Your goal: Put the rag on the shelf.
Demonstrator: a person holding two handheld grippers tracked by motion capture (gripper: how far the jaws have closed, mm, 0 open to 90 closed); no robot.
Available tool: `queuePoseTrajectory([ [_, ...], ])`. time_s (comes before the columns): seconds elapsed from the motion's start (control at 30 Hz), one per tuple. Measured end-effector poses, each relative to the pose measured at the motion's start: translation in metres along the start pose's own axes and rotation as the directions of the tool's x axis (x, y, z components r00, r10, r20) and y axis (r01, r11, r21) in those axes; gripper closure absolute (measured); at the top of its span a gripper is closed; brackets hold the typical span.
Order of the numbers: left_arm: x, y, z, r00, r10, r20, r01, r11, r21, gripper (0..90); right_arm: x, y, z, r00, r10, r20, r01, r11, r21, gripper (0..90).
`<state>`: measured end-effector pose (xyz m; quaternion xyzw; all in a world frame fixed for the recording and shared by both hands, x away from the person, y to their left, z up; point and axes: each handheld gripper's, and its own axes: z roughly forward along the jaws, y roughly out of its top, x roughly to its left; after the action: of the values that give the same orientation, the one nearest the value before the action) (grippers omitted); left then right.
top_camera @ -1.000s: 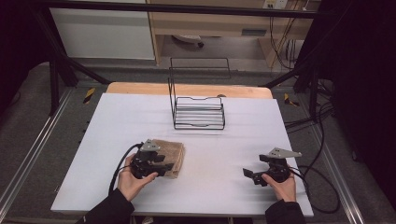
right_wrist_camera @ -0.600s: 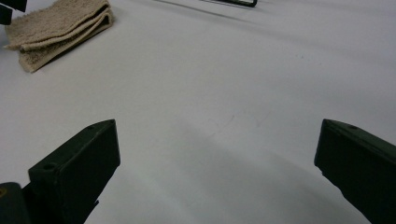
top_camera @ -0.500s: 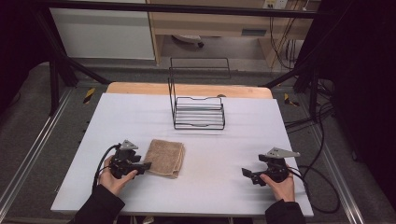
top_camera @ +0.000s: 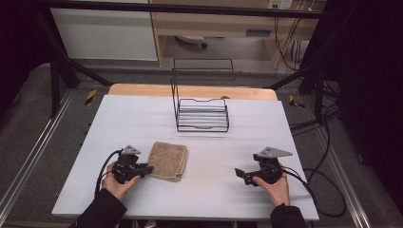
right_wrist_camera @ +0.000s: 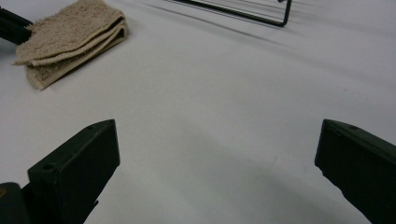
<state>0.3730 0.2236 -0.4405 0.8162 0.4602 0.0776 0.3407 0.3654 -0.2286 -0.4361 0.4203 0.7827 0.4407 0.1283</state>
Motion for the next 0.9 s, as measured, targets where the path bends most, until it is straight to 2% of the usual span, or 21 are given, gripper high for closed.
queuePoseTrajectory([
  [0.23,-0.003,0.0,0.001,0.9999,0.011,-0.003,-0.011,0.9999,0.009,76.6,0.018,0.017,0.018,0.9994,-0.015,0.032,0.015,1.0,0.015,0.8],
  [0.37,-0.004,0.001,0.001,0.9998,0.019,-0.008,-0.019,0.9997,0.013,80.1,0.039,0.035,0.04,0.9989,-0.044,0.014,0.044,0.999,0.017,3.5],
  [0.47,-0.005,0.001,0.001,0.9995,0.029,-0.014,-0.029,0.9995,0.013,80.4,0.051,0.047,0.056,0.9983,-0.059,-0.002,0.059,0.998,0.013,5.6],
  [0.5,-0.005,0.001,0.001,0.9993,0.033,-0.016,-0.033,0.9994,0.014,80.4,0.051,0.047,0.056,0.9983,-0.059,-0.002,0.059,0.998,0.013,5.6],
  [0.53,-0.005,0.001,0.001,0.9993,0.034,-0.017,-0.034,0.9993,0.014,80.4,0.059,0.055,0.068,0.9978,-0.064,-0.016,0.064,0.998,0.012,7.7],
  [0.57,-0.006,0.001,0.001,0.9992,0.036,-0.018,-0.035,0.9993,0.014,80.4,0.059,0.055,0.068,0.9978,-0.064,-0.016,0.064,0.998,0.012,7.7],
  [0.6,-0.005,0.001,0.001,0.999,0.04,-0.02,-0.04,0.9991,0.015,80.4,0.066,0.061,0.081,0.9978,-0.062,-0.023,0.062,0.998,0.016,9.9],
  [0.7,-0.005,0.001,0.001,0.9988,0.045,-0.016,-0.045,0.9988,0.017,80.4,0.074,0.07,0.101,0.9982,-0.052,-0.03,0.053,0.998,0.024,14.6],
  [0.73,-0.005,0.001,0.001,0.9988,0.047,-0.016,-0.047,0.9988,0.017,80.4,0.074,0.07,0.101,0.9982,-0.052,-0.03,0.053,0.998,0.024,14.6],
  [0.77,-0.005,0.001,0.001,0.9988,0.047,-0.016,-0.047,0.9988,0.016,80.4,0.079,0.075,0.114,0.9982,-0.049,-0.034,0.05,0.998,0.029,18.7],
  [0.8,-0.005,0.001,0.001,0.9987,0.048,-0.016,-0.048,0.9987,0.016,80.4,0.079,0.075,0.114,0.9982,-0.049,-0.034,0.05,0.998,0.029,18.7],
  [0.9,-0.005,0.001,0.001,0.9987,0.049,-0.014,-0.049,0.9987,0.017,80.4,0.086,0.082,0.137,0.9986,-0.038,-0.038,0.04,0.998,0.055,27.9],
])
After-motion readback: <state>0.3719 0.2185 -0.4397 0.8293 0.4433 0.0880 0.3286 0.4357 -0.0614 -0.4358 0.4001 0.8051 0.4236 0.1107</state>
